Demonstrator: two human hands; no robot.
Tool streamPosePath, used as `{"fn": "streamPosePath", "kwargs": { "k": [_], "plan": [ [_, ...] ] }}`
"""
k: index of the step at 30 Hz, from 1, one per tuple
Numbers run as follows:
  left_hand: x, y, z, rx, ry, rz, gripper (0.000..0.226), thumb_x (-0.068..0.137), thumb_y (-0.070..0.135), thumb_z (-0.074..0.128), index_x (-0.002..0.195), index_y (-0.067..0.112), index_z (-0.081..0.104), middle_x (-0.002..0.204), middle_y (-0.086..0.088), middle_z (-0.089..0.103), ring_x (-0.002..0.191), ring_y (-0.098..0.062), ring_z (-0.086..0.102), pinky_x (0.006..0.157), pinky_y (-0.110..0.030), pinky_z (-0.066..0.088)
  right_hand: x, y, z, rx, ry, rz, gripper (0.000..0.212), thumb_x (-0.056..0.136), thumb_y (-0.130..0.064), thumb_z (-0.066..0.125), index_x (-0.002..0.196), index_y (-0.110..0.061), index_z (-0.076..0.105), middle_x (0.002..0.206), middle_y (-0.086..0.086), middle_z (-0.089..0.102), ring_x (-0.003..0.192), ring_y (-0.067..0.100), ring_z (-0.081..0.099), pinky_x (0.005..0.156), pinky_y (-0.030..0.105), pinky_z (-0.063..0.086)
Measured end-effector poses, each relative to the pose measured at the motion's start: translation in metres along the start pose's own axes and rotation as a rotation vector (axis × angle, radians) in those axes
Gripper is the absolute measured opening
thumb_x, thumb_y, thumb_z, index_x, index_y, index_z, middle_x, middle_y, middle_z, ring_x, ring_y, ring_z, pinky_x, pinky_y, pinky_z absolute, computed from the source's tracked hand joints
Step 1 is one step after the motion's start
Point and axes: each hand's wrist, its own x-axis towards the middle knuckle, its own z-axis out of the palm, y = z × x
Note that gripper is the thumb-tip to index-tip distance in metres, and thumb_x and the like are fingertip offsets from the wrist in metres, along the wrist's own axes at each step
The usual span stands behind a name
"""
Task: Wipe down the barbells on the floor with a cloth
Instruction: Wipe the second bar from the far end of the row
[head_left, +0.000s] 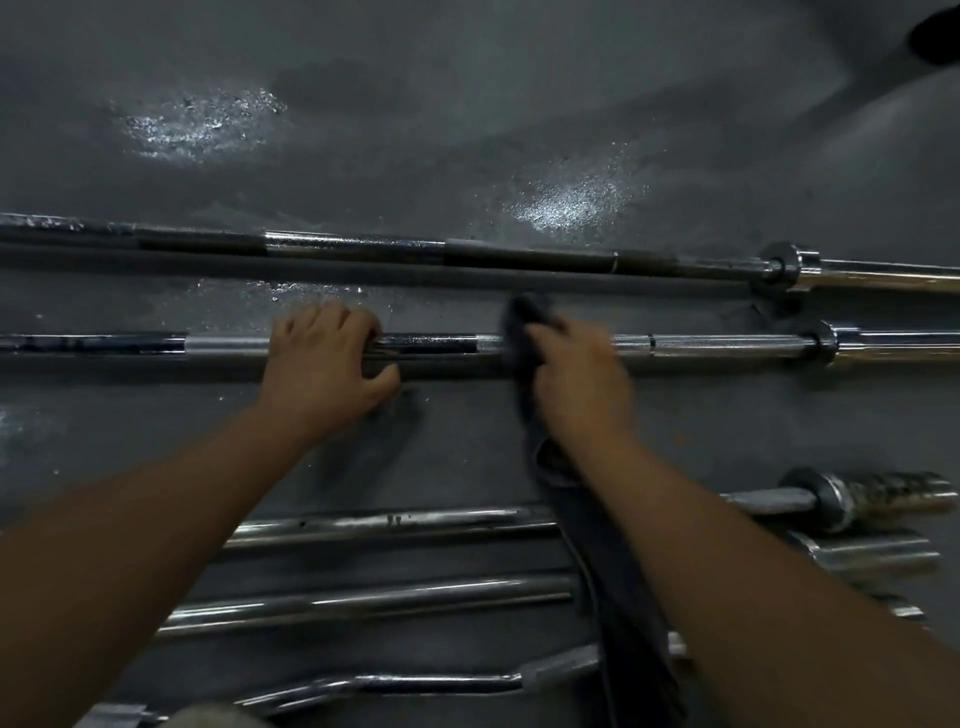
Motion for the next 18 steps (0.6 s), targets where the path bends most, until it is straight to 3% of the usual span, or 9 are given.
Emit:
{"fn": "streamPosePath", "kwargs": {
  "k": [2,4,7,10,15,18],
  "plan": [
    [-0.010,0.003,0.001,-0.003,0.006,0.015,0.053,0.069,0.057,0.047,0.108,0.023,0.058,0.105,-0.006,0.058,0.103,-0.031,0.052,0.090,-0.044,0.038,-0.002,0.046,-0.014,-0.023,0.040,0.285,0.051,0.087,-0.007,0.049,0.134,-0.024,0.058,0.136,0.012,0.049,0.118,0.039,0.046,0.092,0.043,0.046],
    [-0.023,0.007,0.006,-0.001,0.008,0.047,0.058,0.069,0.049,0.052,0.117,0.017,0.057,0.116,-0.009,0.058,0.109,-0.032,0.051,0.096,-0.045,0.036,-0.008,0.050,-0.015,0.007,0.042,0.418,0.054,0.086,-0.007,0.049,0.137,-0.022,0.055,0.142,0.013,0.043,0.118,0.042,0.046,0.094,0.044,0.045],
    [-0.037,0.015,0.010,0.030,-0.019,0.069,0.071,0.069,0.047,0.053,0.130,0.011,0.052,0.129,-0.012,0.055,0.121,-0.031,0.050,0.109,-0.049,0.029,-0.017,-0.004,-0.002,0.106,-0.038,0.229,0.056,0.085,-0.006,0.052,0.138,-0.023,0.054,0.147,0.010,0.040,0.119,0.040,0.048,0.096,0.042,0.044],
    [-0.036,0.014,-0.001,0.049,-0.071,0.066,0.073,0.067,0.052,0.049,0.130,0.015,0.053,0.129,-0.009,0.056,0.119,-0.030,0.052,0.104,-0.046,0.034,-0.018,-0.016,-0.008,0.073,-0.143,0.041,0.055,0.085,-0.009,0.052,0.137,-0.028,0.054,0.145,0.006,0.042,0.118,0.038,0.049,0.093,0.042,0.047],
    [-0.048,0.014,-0.009,0.086,-0.122,0.081,0.076,0.063,0.054,0.052,0.130,0.020,0.053,0.125,-0.006,0.054,0.114,-0.032,0.048,0.097,-0.044,0.034,-0.027,0.041,-0.032,0.016,-0.131,0.320,0.054,0.088,-0.010,0.052,0.140,-0.025,0.052,0.143,0.012,0.042,0.121,0.040,0.050,0.097,0.045,0.044],
    [-0.059,0.019,-0.005,0.049,-0.106,0.077,0.068,0.062,0.050,0.050,0.122,0.020,0.057,0.116,-0.008,0.053,0.105,-0.032,0.048,0.092,-0.044,0.037,-0.044,0.010,-0.021,0.052,-0.151,0.287,0.055,0.086,-0.008,0.056,0.139,-0.023,0.053,0.143,0.011,0.040,0.121,0.040,0.047,0.096,0.043,0.045]
  ]
}}
